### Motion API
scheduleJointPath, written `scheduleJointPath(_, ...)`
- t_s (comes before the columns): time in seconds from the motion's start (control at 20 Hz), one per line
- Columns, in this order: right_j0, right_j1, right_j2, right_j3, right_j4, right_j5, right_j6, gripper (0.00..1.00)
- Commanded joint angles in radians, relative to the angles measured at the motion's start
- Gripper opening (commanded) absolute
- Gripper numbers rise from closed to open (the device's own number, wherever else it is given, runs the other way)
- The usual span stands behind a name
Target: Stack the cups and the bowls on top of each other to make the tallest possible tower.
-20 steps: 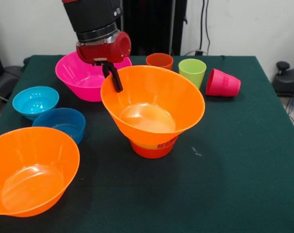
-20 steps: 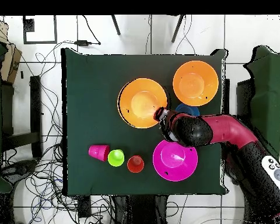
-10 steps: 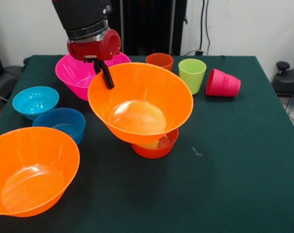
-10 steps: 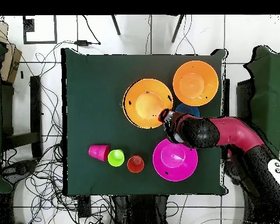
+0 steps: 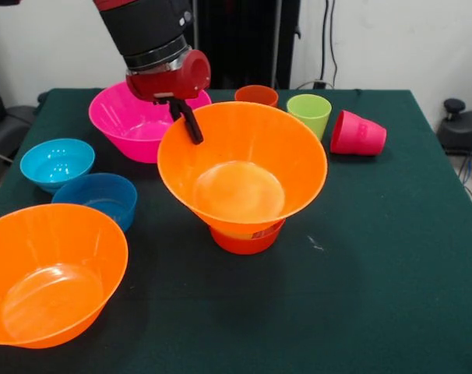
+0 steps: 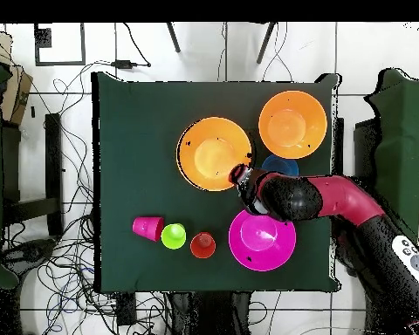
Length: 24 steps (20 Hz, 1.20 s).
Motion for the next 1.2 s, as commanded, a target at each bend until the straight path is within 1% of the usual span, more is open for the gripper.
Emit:
scheduleJointPath(0.05, -0.004, 0.078, 0.052, 0.051, 0.031, 0.072, -0.238, 0.00)
scheduleJointPath(0.4, -0.028, 0.090, 0.067, 0.057, 0.026, 0.089, -0.260, 0.00)
scheduleJointPath(0.7, -0.030, 0.098, 0.076, 0.033, -0.011, 0.050, -0.267, 0.00)
scheduleJointPath(0.75, -0.026, 0.093, 0.078, 0.025, -0.031, 0.030, -0.272, 0.00)
scheduleJointPath(0.9, -0.021, 0.073, 0.070, 0.033, -0.053, 0.013, -0.257, 0.00)
scheduleJointPath(1.1, -0.015, 0.040, 0.059, 0.041, -0.073, 0.008, -0.246, 0.00)
scheduleJointPath(1.2, -0.006, 0.009, 0.046, 0.044, -0.094, 0.010, -0.238, 0.00)
